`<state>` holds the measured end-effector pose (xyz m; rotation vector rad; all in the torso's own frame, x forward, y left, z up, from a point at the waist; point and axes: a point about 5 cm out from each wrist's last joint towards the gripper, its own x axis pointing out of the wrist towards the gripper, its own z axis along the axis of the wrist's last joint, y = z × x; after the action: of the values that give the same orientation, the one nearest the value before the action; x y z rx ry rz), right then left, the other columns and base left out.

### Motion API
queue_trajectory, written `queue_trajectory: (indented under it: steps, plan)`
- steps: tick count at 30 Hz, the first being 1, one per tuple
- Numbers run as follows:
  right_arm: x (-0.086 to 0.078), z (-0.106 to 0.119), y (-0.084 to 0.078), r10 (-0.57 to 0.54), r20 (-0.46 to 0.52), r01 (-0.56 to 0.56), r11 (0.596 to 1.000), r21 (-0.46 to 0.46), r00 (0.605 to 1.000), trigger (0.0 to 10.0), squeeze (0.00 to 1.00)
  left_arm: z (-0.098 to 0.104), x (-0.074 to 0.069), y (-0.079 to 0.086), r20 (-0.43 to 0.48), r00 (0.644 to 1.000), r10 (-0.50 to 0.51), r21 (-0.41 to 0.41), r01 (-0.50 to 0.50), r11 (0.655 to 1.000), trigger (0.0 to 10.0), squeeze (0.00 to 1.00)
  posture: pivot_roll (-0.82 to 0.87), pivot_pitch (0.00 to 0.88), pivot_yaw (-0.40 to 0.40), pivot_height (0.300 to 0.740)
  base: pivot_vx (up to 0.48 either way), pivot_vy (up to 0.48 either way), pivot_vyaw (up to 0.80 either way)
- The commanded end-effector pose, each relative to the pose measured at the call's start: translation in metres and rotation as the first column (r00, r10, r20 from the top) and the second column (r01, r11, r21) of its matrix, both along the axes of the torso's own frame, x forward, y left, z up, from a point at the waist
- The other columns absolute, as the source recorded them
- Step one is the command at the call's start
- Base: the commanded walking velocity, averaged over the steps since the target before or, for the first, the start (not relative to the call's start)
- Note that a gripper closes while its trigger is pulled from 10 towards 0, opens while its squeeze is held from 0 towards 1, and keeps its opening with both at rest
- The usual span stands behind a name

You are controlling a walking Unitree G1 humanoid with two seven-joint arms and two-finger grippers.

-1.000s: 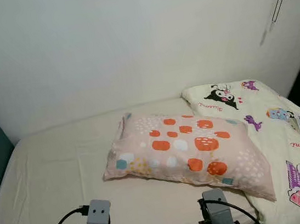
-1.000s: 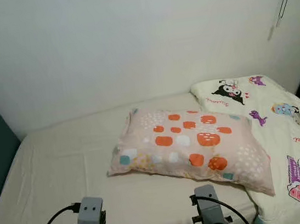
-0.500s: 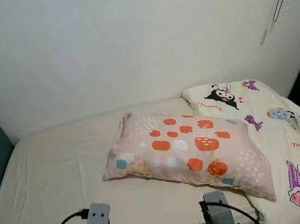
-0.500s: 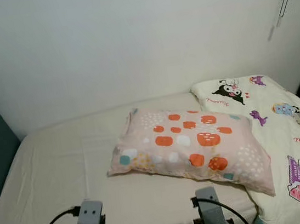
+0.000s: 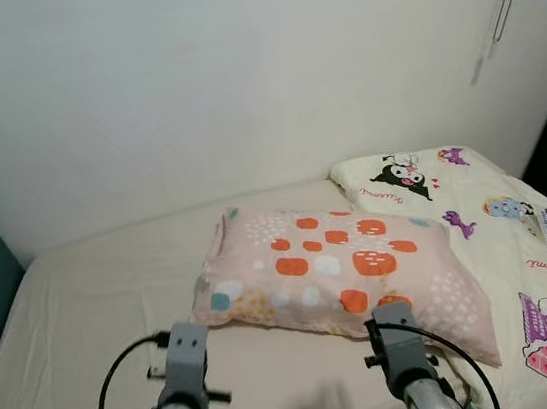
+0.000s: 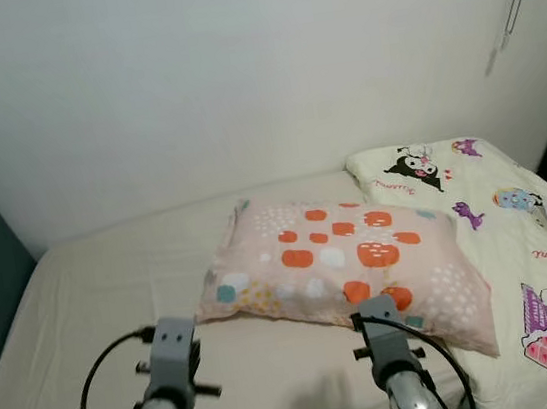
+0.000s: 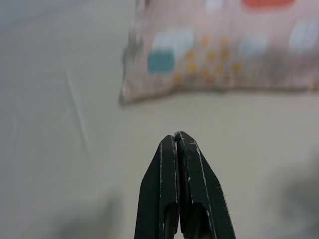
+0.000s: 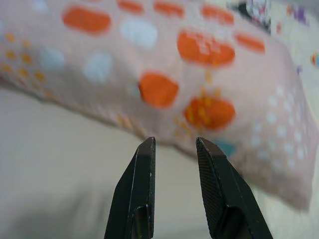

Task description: Clean up the room

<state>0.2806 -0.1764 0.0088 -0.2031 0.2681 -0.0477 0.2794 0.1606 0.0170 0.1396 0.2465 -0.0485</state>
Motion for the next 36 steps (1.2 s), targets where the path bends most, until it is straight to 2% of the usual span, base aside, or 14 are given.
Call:
queue_trajectory:
  steps: [1, 3, 6, 9, 17, 22, 26, 28, 29, 30, 31, 32, 34, 36]
  plan:
    - [-0.004, -0.005, 0.001, -0.008, -0.025, 0.008, 1.0, 0.007, 1.0, 10.0, 0.0, -0.004, -0.003, 0.003, -0.024, 1.0, 0.001, 0.006, -0.001, 1.0, 10.0, 0.0, 0.02, 0.091, -0.022, 0.74, 0.0, 0.0, 0.0]
    - [-0.03, -0.025, 0.005, 0.001, -0.087, -0.001, 1.0, 0.006, 0.996, 10.0, 0.0, -0.023, -0.031, 0.012, -0.086, 0.996, 0.017, 0.024, -0.015, 1.0, 10.0, 0.0, 0.02, 0.097, -0.02, 0.74, 0.0, 0.0, 0.0]
    - [-0.045, -0.036, 0.01, 0.005, -0.119, -0.004, 1.0, 0.014, 0.993, 10.0, 0.0, -0.032, -0.046, 0.015, -0.114, 0.993, 0.025, 0.027, -0.022, 0.999, 10.0, 0.0, 0.03, 0.101, -0.019, 0.74, 0.0, 0.0, 0.0]
    - [-0.044, -0.036, 0.013, 0.006, -0.119, -0.004, 1.0, 0.021, 0.993, 10.0, 0.0, -0.033, -0.047, 0.013, -0.112, 0.993, 0.024, 0.024, -0.022, 0.999, 10.0, 0.0, 0.03, 0.1, -0.019, 0.74, 0.0, 0.0, 0.0]
    - [-0.006, -0.001, 0.016, 0.01, 0.034, -0.012, 0.999, 0.048, 0.999, 10.0, 0.0, -0.007, -0.013, 0.001, -0.007, 1.0, 0.008, -0.013, -0.008, 1.0, 10.0, 0.0, 0.02, 0.082, -0.019, 0.74, 0.0, 0.0, 0.0]
    - [0.022, 0.046, 0.018, 0.015, 0.24, -0.039, 0.995, 0.095, 0.971, 10.0, 0.0, 0.035, 0.014, -0.008, 0.169, 0.986, 0.01, -0.077, 0.003, 0.997, 10.0, 0.0, 0.02, 0.075, -0.017, 0.74, 0.0, 0.0, 0.0]
    - [0.022, 0.046, 0.018, 0.015, 0.24, -0.039, 0.995, 0.095, 0.971, 10.0, 0.0, 0.035, 0.014, -0.008, 0.169, 0.986, 0.01, -0.077, 0.003, 0.997, 10.0, 0.0, 0.02, 0.075, -0.017, 0.74, 0.0, 0.0, 0.0]
    - [0.029, 0.061, 0.019, 0.015, 0.303, -0.051, 0.993, 0.109, 0.953, 10.0, 0.0, 0.05, 0.021, -0.011, 0.23, 0.973, 0.008, -0.094, 0.014, 0.995, 10.0, 0.0, 0.02, 0.074, -0.016, 0.74, 0.0, 0.0, 0.0]
    - [0.037, 0.083, 0.02, 0.025, 0.393, -0.075, 0.991, 0.113, 0.919, 10.0, 0.0, 0.071, 0.03, -0.015, 0.315, 0.949, 0.004, -0.113, 0.033, 0.993, 10.0, 0.0, 0.02, 0.073, -0.017, 0.74, 0.0, 0.0, 0.0]
    - [0.037, 0.083, 0.02, 0.025, 0.393, -0.075, 0.991, 0.113, 0.919, 10.0, 0.0, 0.071, 0.03, -0.015, 0.315, 0.949, 0.004, -0.113, 0.033, 0.993, 10.0, 0.0, 0.02, 0.073, -0.017, 0.74, 0.0, 0.0, 0.0]
    - [0.042, 0.103, 0.021, 0.027, 0.473, -0.093, 0.989, 0.117, 0.881, 10.0, 0.0, 0.088, 0.036, -0.019, 0.383, 0.924, 0.003, -0.128, 0.05, 0.99, 10.0, 0.0, 0.02, 0.074, -0.017, 0.74, 0.0, 0.0, 0.0]
    - [0.042, 0.103, 0.021, 0.027, 0.473, -0.093, 0.989, 0.117, 0.881, 10.0, 0.0, 0.088, 0.036, -0.019, 0.383, 0.924, 0.003, -0.128, 0.05, 0.99, 10.0, 0.0, 0.02, 0.074, -0.017, 0.74, 0.0, 0.0, 0.0]
    - [0.045, 0.129, 0.022, 0.031, 0.575, -0.117, 0.987, 0.112, 0.817, 10.0, 0.0, 0.107, 0.039, -0.022, 0.461, 0.888, -0.004, -0.137, 0.075, 0.988, 10.0, 0.0, 0.02, 0.076, -0.017, 0.74, 0.0, 0.0, 0.0]
    - [0.044, 0.133, 0.023, 0.032, 0.592, -0.122, 0.986, 0.113, 0.805, 10.0, 0.0, 0.109, 0.039, -0.023, 0.471, 0.882, -0.007, -0.137, 0.08, 0.987, 10.0, 0.0, 0.02, 0.076, -0.017, 0.74, 0.0, 0.0, 0.0]
